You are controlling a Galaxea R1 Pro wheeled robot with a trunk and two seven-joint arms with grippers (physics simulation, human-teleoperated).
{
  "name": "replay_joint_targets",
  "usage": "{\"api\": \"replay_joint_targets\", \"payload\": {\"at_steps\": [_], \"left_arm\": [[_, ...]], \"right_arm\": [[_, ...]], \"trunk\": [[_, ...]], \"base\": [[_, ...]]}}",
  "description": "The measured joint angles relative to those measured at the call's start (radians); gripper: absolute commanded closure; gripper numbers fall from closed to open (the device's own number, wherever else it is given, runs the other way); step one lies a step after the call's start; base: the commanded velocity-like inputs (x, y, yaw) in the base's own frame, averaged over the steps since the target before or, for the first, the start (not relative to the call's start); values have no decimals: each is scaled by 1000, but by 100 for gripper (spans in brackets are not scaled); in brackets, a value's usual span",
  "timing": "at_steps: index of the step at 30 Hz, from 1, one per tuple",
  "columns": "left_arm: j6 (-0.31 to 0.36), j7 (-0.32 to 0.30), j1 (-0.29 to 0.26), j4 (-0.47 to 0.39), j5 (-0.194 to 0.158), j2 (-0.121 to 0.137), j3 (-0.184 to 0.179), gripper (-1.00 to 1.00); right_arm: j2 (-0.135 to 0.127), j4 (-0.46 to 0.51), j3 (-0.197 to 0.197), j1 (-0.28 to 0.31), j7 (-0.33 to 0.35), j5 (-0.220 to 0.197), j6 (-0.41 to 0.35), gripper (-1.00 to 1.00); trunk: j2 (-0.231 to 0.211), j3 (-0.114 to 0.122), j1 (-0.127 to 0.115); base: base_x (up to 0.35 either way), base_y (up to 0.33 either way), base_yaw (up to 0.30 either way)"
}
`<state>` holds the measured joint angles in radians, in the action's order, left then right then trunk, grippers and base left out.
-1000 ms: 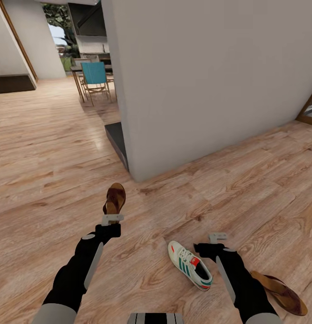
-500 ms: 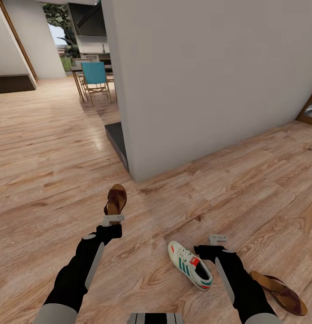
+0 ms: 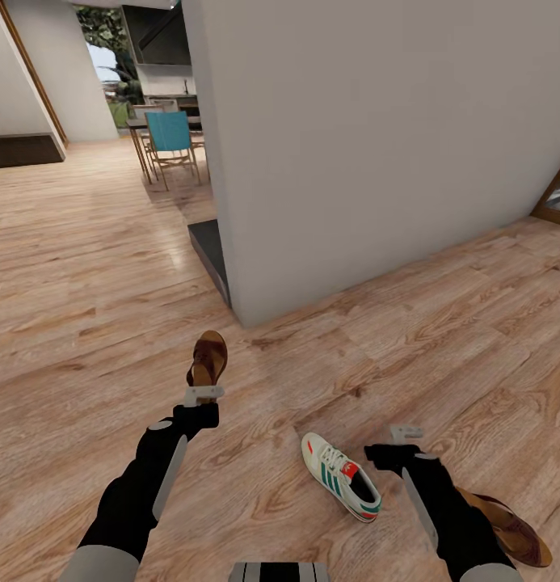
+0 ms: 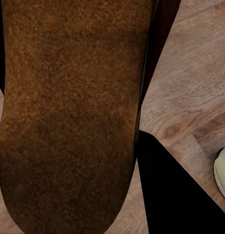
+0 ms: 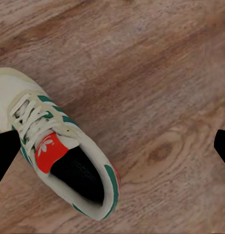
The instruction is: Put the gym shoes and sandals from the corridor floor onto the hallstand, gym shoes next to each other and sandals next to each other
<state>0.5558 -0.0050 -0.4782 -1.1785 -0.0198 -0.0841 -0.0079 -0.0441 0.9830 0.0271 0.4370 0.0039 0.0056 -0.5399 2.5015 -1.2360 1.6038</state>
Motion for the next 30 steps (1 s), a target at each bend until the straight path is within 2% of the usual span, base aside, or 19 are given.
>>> {"api": "replay_joint_targets", "payload": {"at_steps": [3, 7, 10, 24, 30], "left_arm": [[0, 0, 0, 0, 0, 0, 0, 100], [0, 0, 0, -1, 0, 0, 0, 100], [0, 0, 0, -1, 0, 0, 0, 100], [0, 0, 0, -1, 0, 0, 0, 100], [0, 0, 0, -1, 0, 0, 0, 100]], "right_arm": [[-16, -29, -27, 0, 0, 13, 32, -100], [-35, -77, -105, 0, 1, 58, 99, -100], [-39, -90, -134, 0, 1, 72, 122, -100], [-40, -95, -144, 0, 0, 78, 130, -100], [-39, -95, -144, 0, -1, 79, 129, -100]], "trunk": [[0, 0, 0], [0, 0, 0], [0, 0, 0], [0, 0, 0], [0, -1, 0]], "base": [[0, 0, 0], [0, 0, 0], [0, 0, 0], [0, -59, 1], [0, -38, 139]]}}
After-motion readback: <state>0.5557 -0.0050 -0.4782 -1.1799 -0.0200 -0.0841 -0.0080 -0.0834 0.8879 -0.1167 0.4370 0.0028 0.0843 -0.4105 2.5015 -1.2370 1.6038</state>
